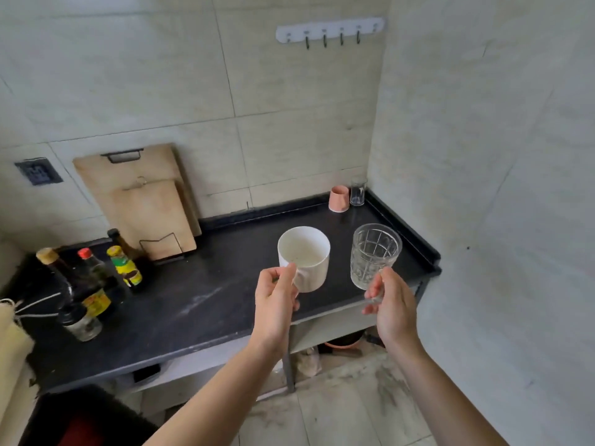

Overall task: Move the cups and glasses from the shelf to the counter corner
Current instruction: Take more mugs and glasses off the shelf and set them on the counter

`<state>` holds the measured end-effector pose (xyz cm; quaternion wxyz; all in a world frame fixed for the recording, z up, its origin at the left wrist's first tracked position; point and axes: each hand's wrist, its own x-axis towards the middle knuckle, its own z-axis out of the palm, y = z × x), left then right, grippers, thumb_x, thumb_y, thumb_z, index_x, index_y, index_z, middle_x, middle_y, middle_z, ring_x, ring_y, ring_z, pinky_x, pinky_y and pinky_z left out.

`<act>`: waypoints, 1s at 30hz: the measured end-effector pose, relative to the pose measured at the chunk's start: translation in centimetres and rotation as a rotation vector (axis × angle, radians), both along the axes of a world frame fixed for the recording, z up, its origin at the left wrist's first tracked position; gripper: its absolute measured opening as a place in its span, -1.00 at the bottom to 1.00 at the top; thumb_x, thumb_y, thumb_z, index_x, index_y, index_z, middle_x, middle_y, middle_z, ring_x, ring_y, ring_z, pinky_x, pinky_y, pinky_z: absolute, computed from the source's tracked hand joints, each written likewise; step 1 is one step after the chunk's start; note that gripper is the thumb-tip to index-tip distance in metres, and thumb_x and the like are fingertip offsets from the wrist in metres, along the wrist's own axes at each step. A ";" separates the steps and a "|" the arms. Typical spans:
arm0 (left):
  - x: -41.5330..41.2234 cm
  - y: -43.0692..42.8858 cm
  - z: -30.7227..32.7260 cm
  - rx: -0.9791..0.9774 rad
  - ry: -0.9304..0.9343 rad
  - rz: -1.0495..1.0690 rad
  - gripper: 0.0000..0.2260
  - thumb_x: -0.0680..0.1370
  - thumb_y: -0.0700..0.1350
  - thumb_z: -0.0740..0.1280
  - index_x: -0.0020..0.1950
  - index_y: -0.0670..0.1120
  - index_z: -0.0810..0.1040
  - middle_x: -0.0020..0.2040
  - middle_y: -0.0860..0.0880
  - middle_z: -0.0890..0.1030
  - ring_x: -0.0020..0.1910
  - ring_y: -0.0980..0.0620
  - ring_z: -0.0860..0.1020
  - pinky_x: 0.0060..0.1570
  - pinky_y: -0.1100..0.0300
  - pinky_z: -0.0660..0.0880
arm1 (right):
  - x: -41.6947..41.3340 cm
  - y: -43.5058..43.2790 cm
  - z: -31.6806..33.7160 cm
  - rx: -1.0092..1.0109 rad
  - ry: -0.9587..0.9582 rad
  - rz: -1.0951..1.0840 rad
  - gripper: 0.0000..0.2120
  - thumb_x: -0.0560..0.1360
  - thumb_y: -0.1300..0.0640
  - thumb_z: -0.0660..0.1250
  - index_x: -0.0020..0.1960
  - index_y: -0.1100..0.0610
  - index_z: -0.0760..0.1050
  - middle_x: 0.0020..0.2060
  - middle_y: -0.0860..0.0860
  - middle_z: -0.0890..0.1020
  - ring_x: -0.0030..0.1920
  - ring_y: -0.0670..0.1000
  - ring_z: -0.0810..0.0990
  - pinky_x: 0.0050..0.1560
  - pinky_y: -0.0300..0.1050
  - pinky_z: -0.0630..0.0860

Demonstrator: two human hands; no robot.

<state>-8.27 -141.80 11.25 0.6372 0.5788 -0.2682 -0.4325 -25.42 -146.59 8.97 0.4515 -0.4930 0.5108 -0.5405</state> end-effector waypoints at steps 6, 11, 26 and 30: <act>-2.7 -12.3 1.9 0.111 0.023 0.145 -0.53 0.44 0.27 0.44 0.03 -0.13 0.55 -0.31 -0.01 0.49 -0.40 0.07 0.36 -0.30 0.13 0.43 | -2.5 -12.7 1.0 0.003 0.030 0.122 -0.62 0.69 0.19 0.05 -0.28 0.19 0.39 -0.31 0.05 0.49 -0.36 -0.17 0.48 -0.38 -0.22 0.53; -1.9 -19.4 1.0 0.232 0.062 0.298 -0.69 0.49 0.08 0.45 -0.04 -0.17 0.57 -0.33 -0.04 0.47 -0.41 0.04 0.36 -0.36 0.15 0.43 | -1.8 -20.9 1.1 0.019 0.032 0.176 -0.64 0.68 0.19 0.08 -0.27 0.15 0.43 -0.26 0.09 0.54 -0.27 -0.19 0.54 -0.37 -0.24 0.55; 9.5 -41.4 -8.6 0.497 0.039 0.148 -0.72 0.56 -0.12 0.23 0.17 -0.28 0.39 -0.08 -0.17 0.51 -0.07 -0.04 0.50 0.01 0.00 0.50 | 6.8 -42.1 -5.5 0.284 0.356 0.162 -0.69 0.65 0.08 0.11 -0.24 0.11 0.40 -0.08 0.14 0.63 -0.13 0.13 0.64 -0.37 -0.34 0.52; 11.3 -46.2 -11.1 0.591 -0.006 0.096 -0.62 0.57 -0.17 0.19 0.32 -0.36 0.36 -0.19 -0.13 0.47 -0.19 0.02 0.44 -0.16 0.14 0.35 | 9.3 -46.7 -7.6 0.397 0.349 0.115 -0.64 0.69 -0.07 0.09 -0.20 0.05 0.42 -0.02 0.07 0.62 -0.10 0.06 0.64 -0.43 -0.42 0.46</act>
